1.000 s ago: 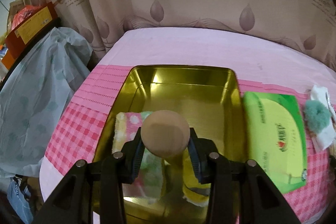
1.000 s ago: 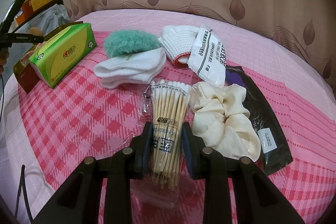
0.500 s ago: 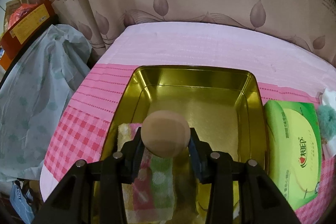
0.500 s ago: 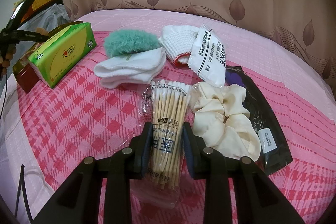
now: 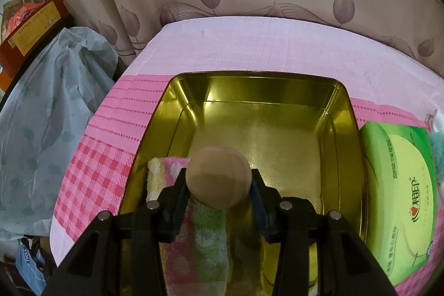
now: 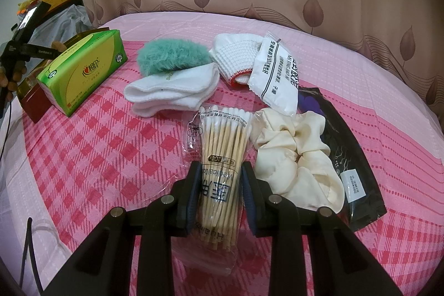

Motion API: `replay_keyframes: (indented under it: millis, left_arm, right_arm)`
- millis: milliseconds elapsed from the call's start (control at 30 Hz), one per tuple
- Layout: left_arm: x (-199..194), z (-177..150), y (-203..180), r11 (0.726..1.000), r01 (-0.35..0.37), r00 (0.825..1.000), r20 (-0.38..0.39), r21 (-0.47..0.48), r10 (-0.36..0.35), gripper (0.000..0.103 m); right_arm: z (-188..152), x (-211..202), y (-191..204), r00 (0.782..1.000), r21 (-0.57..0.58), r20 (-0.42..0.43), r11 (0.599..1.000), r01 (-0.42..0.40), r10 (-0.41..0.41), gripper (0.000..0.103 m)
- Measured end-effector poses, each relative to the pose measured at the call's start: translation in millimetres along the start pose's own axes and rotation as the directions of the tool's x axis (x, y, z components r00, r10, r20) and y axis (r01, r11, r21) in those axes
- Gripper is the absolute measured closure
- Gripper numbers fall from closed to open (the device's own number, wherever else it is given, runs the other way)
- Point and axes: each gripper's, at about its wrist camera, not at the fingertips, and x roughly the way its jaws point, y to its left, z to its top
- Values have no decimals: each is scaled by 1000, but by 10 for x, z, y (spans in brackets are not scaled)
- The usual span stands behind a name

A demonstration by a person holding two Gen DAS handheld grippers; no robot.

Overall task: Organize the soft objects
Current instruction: 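Carry the tan sponge to the gold tin with the left gripper, then release the sponge into the tin and open the left gripper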

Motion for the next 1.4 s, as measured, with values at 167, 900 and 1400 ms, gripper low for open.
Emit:
replay_keyframes:
  millis: [167,900,1400]
  left_arm:
    - [-5,-19,-1,1000,4,1000,-9,-1,-4,57]
    - [-297,-209,60,997,73,997,12,-11,-73,48]
    - [-894,-715,234,996,24,990,143,-91,-11,48]
  right_arm:
    - [-2,2,-5,1000,-1,0,1000,1,-1,77]
    - [-2,4,9,1000,-2,1,1000,4,-4,76]
    - [-1,3,7,999,-2,-10,999,36,-36,74]
